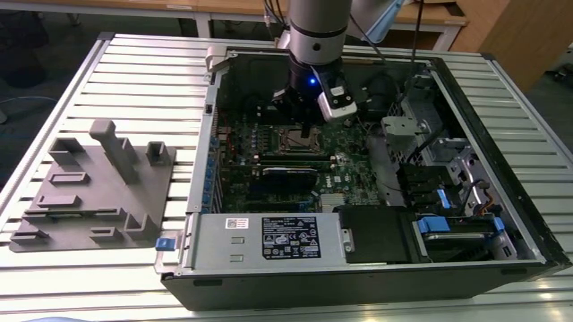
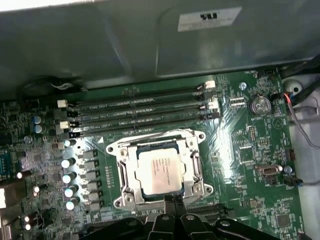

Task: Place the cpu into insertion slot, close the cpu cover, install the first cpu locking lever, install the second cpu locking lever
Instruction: 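Install the second cpu locking lever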

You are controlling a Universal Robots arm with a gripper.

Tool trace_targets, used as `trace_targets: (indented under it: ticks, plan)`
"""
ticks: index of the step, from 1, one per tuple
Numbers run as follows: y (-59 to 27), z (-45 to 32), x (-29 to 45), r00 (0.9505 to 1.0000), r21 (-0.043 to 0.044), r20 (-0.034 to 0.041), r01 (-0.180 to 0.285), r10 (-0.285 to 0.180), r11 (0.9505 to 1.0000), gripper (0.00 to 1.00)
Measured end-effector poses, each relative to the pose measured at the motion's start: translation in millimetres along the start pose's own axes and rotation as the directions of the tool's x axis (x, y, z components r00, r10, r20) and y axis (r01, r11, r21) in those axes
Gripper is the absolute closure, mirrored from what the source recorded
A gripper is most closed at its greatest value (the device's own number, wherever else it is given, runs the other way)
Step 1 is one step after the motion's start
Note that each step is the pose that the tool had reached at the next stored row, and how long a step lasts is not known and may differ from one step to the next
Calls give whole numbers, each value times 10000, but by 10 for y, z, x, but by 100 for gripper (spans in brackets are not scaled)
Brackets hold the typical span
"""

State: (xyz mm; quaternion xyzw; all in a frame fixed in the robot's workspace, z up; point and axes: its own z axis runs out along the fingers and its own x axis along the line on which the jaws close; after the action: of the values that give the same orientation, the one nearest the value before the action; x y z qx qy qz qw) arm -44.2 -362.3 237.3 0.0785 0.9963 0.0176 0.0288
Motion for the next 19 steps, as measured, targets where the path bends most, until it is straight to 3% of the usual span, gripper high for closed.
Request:
trace_targets:
  ticks: [19]
  plan:
    - [-83,0,-13,10000,-1,0,0,0,10000,89]
